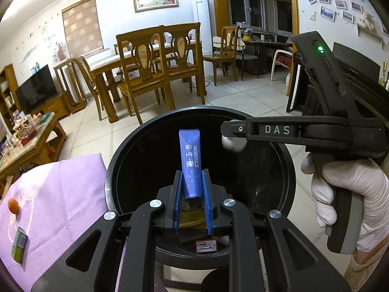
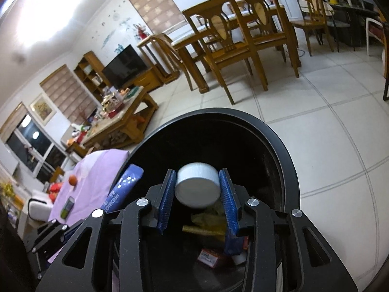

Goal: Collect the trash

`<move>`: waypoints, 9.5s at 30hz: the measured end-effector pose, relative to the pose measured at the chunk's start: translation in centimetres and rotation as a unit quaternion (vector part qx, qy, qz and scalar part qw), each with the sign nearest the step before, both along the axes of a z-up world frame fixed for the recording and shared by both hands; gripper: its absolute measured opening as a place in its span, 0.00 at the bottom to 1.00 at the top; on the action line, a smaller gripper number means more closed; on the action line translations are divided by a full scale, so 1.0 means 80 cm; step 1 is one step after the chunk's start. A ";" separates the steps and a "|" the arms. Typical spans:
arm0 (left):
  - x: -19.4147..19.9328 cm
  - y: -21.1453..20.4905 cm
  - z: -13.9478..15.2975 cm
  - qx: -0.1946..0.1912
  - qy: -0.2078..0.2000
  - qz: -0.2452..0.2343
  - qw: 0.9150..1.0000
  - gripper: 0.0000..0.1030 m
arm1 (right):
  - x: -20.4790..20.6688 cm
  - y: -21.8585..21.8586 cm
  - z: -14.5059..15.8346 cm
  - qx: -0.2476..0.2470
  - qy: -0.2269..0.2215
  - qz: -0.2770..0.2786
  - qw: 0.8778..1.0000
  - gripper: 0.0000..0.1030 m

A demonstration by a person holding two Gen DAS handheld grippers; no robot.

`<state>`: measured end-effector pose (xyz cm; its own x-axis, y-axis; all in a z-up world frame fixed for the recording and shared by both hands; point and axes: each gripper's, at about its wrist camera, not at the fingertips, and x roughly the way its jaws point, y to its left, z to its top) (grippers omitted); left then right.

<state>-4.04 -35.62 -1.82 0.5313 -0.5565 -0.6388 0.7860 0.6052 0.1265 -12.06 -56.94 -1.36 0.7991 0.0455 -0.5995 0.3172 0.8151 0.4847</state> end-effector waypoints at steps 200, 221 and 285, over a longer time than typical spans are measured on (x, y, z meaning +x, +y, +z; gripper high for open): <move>0.033 0.257 0.047 -0.114 -0.023 0.188 0.975 0.95 | 0.124 0.263 0.046 -0.203 -0.045 0.094 0.974 0.95; 0.041 0.475 0.064 -0.135 -0.110 0.425 0.888 0.95 | 0.153 0.474 0.068 -0.188 -0.220 0.134 0.948 0.95; 0.026 0.469 0.083 -0.119 -0.166 0.465 0.861 0.95 | 0.133 0.434 0.061 -0.117 -0.217 0.108 0.963 0.95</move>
